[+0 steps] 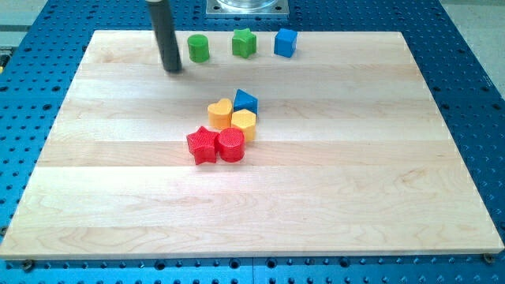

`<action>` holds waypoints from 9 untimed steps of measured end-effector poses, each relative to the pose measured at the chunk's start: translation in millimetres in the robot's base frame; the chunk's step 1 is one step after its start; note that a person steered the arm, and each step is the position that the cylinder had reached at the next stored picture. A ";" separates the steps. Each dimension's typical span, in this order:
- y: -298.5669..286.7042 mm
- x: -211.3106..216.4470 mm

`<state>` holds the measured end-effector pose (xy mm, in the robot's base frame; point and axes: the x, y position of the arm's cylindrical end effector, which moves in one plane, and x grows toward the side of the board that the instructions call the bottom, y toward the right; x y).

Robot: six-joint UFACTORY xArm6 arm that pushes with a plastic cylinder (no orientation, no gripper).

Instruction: Move the triangle and yellow heart diagonal to each other

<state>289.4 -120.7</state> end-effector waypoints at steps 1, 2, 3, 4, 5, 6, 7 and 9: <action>10.3 -8.2; 19.1 -21.3; 11.7 16.1; 93.8 65.7; 169.1 98.4; 112.2 139.1; 63.0 90.7; 28.3 97.1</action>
<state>386.5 -92.4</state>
